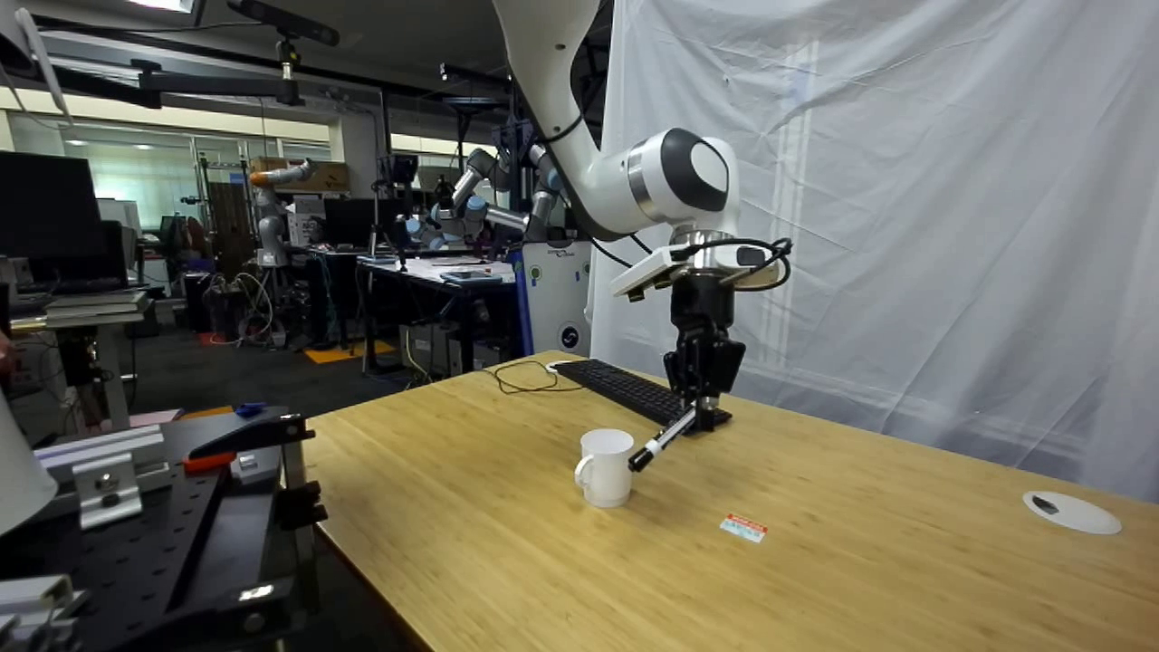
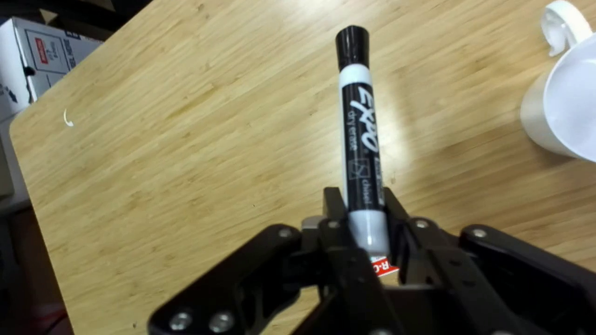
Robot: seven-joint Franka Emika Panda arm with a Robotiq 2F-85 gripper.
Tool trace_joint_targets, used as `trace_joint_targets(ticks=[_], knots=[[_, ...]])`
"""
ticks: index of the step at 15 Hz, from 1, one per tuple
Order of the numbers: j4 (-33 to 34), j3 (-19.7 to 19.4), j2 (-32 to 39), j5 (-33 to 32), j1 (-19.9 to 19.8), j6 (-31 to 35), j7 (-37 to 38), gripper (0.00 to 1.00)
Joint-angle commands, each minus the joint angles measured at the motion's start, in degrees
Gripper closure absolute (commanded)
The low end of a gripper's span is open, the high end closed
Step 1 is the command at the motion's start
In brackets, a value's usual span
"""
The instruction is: Take the black marker out of the white mug
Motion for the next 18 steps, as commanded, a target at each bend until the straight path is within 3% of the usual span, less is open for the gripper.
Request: trace_joint_targets(ticks=[1,6,11,13,16,18], knots=[[5.1,-1.2,4.4,-2.7,0.4,2.4,-4.3,0.95],[7.4,-2.8,8.3,-5.0,-0.8,13.3,-9.4,0.95],[6.7,1.6,11.0,-1.2,-8.5,29.7,-24.0,0.95],[6.9,6.4,11.5,2.2,-13.2,30.3,-31.9,0.95],[8.5,13.5,12.6,7.9,-19.3,24.5,-42.9,0.95],[9.9,15.7,13.4,10.6,-21.0,19.8,-47.1,0.95]])
